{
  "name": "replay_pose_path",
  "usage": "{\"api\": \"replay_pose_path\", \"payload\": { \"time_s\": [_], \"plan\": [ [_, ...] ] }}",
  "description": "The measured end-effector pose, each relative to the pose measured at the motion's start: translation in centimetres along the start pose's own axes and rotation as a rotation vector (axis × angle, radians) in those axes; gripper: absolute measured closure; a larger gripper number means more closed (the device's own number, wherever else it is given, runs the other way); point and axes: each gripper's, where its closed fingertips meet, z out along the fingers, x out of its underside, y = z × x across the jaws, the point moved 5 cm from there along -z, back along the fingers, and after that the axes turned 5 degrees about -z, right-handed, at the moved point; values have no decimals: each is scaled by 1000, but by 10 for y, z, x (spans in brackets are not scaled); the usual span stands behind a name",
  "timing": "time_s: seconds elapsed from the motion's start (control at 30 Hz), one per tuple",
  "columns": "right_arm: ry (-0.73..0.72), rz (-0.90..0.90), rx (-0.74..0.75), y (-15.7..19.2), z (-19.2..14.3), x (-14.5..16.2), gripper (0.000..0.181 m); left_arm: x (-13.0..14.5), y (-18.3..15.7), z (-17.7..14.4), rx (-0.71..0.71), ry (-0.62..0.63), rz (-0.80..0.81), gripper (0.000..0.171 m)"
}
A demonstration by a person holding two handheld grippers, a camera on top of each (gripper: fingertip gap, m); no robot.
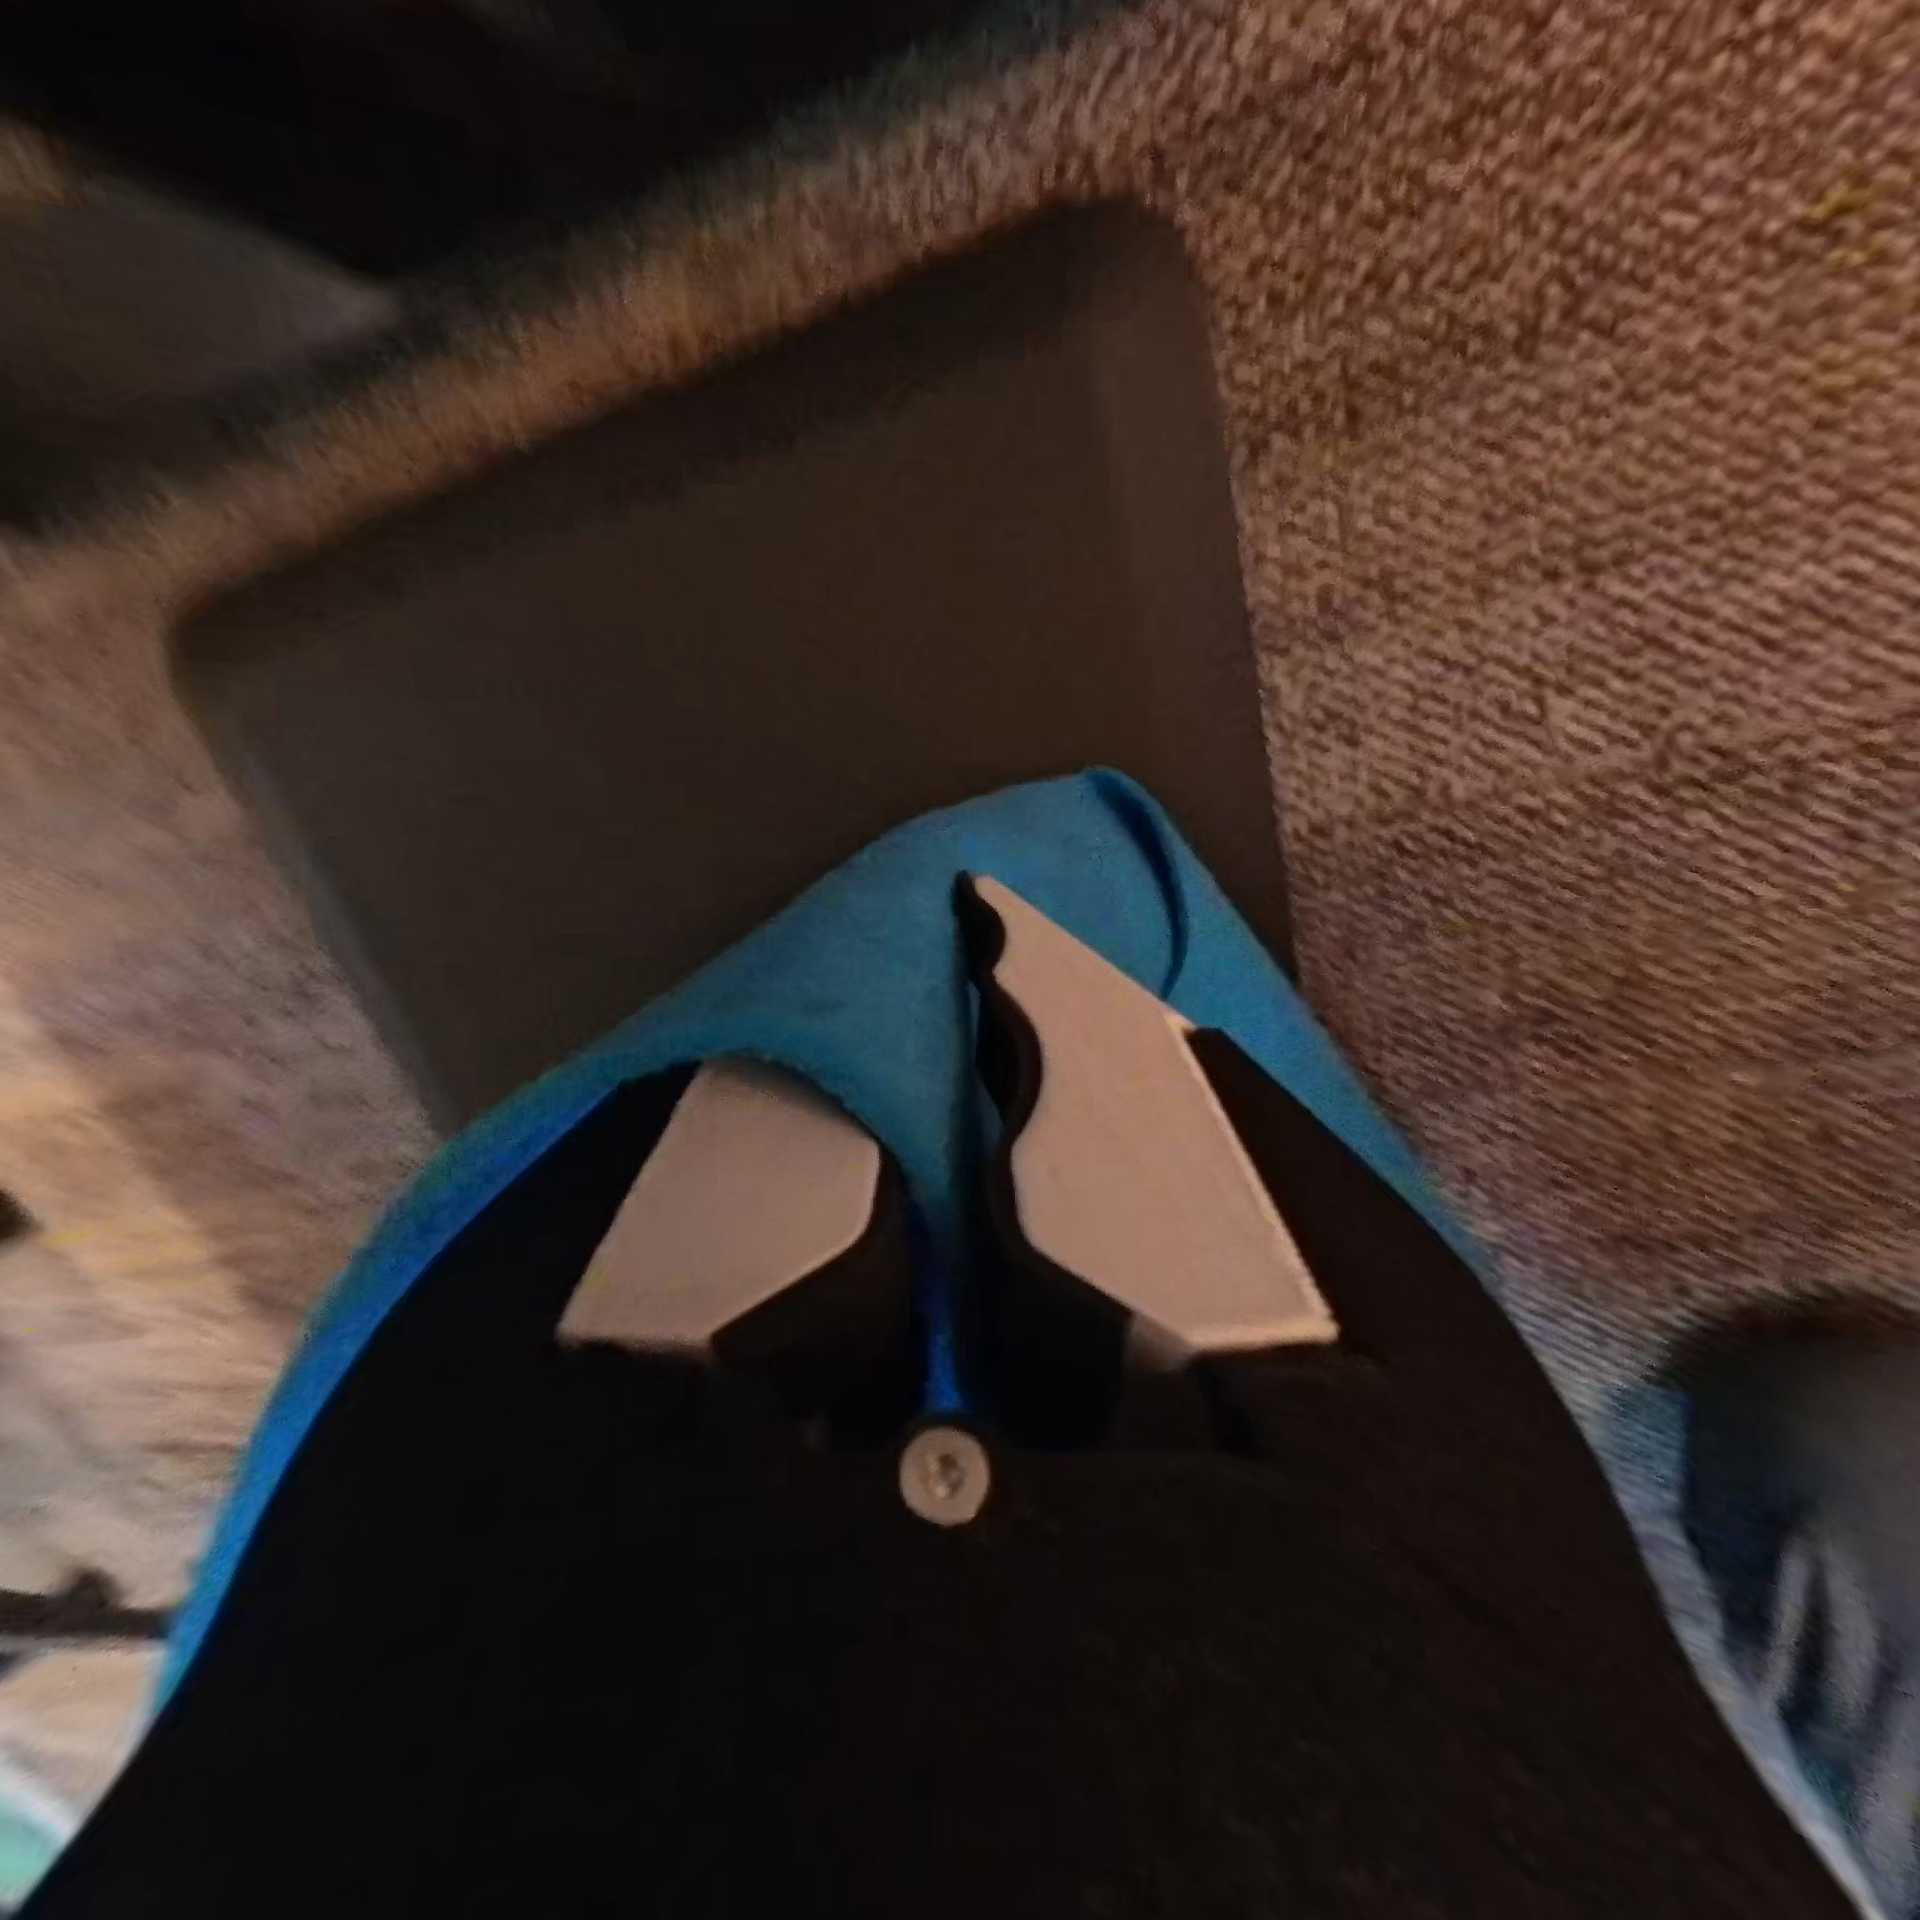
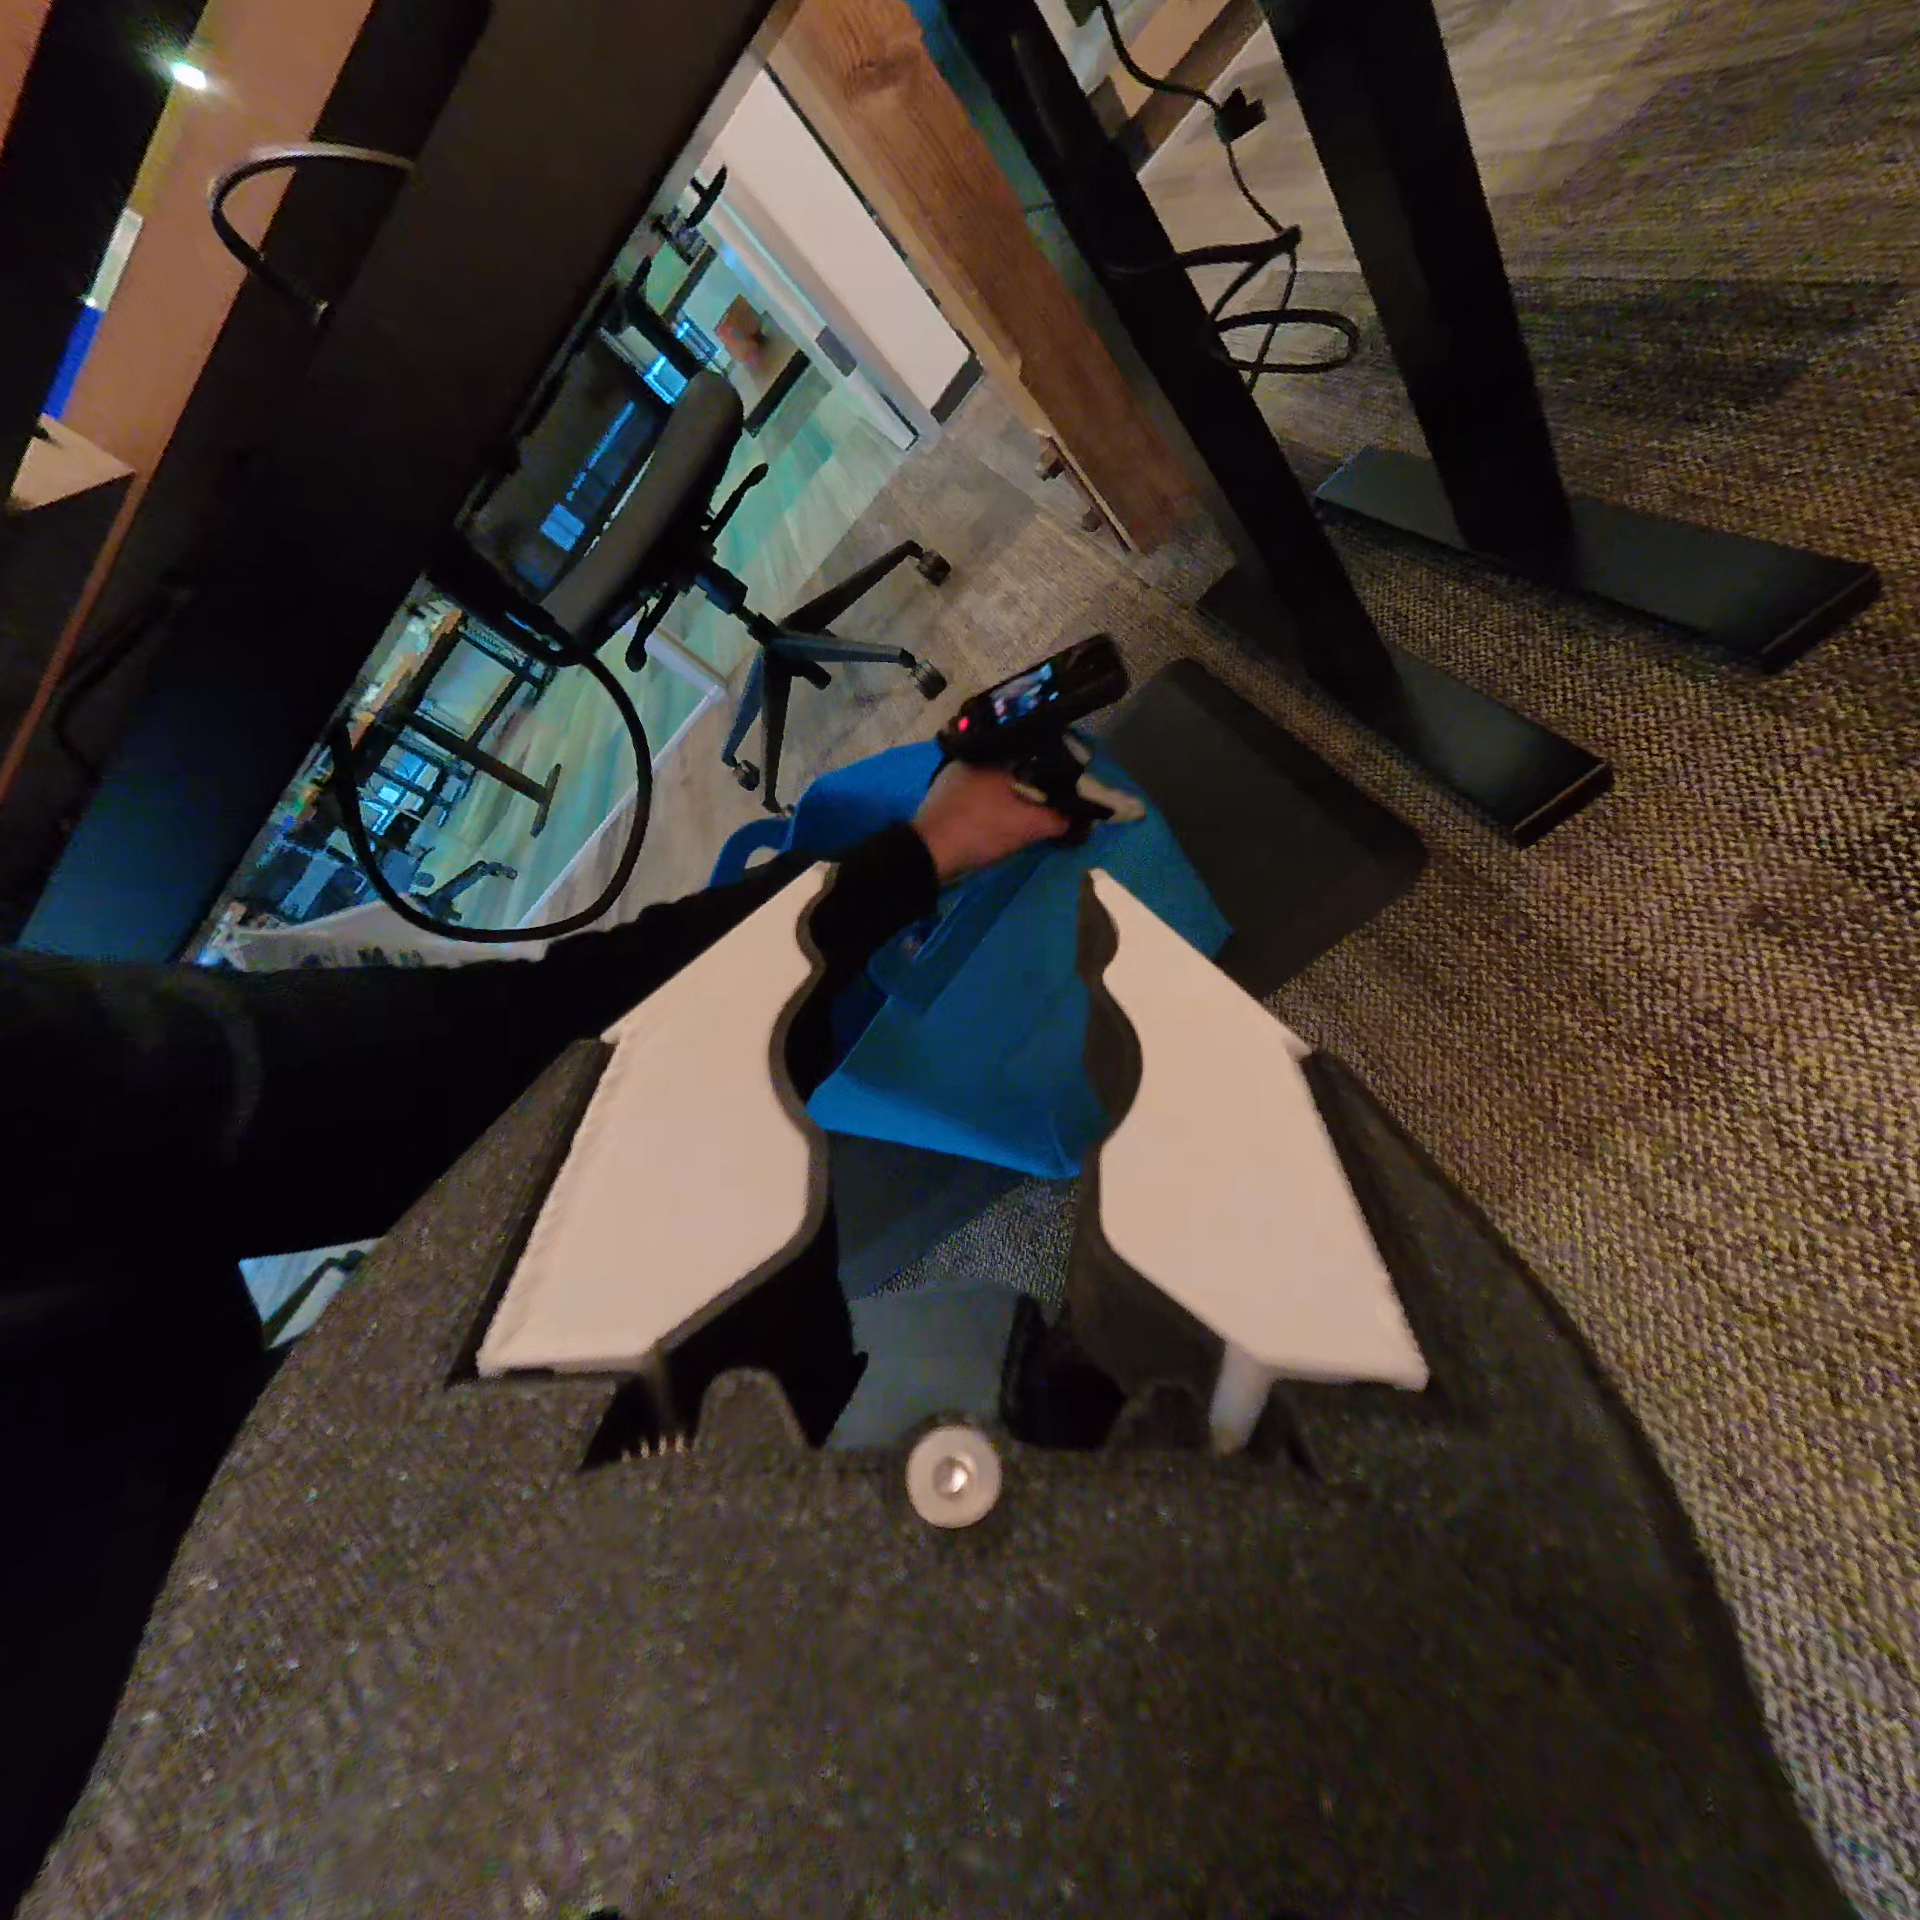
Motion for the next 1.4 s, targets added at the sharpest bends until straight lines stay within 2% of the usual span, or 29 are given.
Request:
{"api": "replay_pose_path", "payload": {
  "time_s": [0.1, 0.2, 0.3, 0.37, 0.43, 0.5, 0.57, 0.6, 0.63, 0.67, 0.73, 0.83, 0.9, 0.97, 1.0, 1.07, 1.13, 1.23, 1.33, 1.4],
  "plan": [
    [-2, 17, 20, -5, -7, 3, 138, -67, -11, 8, -34, -16, 153, 171],
    [-16, 33, 29, -8, -14, 3, 138, -126, -40, 9, -64, -52, 355, 171],
    [-16, 41, 39, -11, -17, 5, 138, -157, -63, 17, 18, 20, 412, 170],
    [-4, 45, 37, -12, -17, 8, 138, -160, -73, 21, 81, 78, 351, 162],
    [6, 40, 37, -13, -17, 9, 137, -155, -76, 16, 38, 59, 343, 141],
    [4, 40, 25, -13, -16, 8, 138, -148, -75, 0, -110, 12, 374, 126],
    [5, 43, 6, -13, -13, 7, 137, -134, -72, -18, -216, -23, 338, 116],
    [8, 41, -3, -12, -11, 7, 137, -129, -70, -30, -268, -76, 320, 108],
    [16, 35, -12, -10, -8, 7, 137, -129, -66, -46, -358, -172, 314, 92],
    [29, 30, -18, -10, -5, 9, 137, -128, -63, -63, -407, -252, 316, 87],
    [60, 26, -32, -8, 2, 13, 137, -129, -64, -87, -366, -353, 246, 85],
    [88, 9, -41, -6, 7, 15, 137, -119, -93, -117, -346, -430, 287, 85],
    [94, 9, -35, -8, 8, 16, 137, -98, -135, -137, -257, -509, 294, 86],
    [101, 21, -37, -11, 10, 17, 137, -65, -182, -151, -197, -564, 340, 87],
    [107, 23, -38, -11, 11, 18, 137, -45, -211, -152, -119, -574, 370, 89],
    [128, 18, -39, -13, 14, 20, 137, 9, -264, -145, 41, -512, 433, 99],
    [149, 18, -48, -13, 18, 23, 137, 67, -293, -130, 117, -433, 460, 100],
    [178, 19, -61, -12, 24, 27, 137, 140, -275, -101, 98, -344, 335, 100],
    [208, 15, -62, -12, 28, 32, 137, 211, -223, -56, 116, -155, 39, 94],
    [219, 13, -61, -12, 29, 34, 137, 242, -180, -32, 97, -130, -195, 92]
  ]
}}
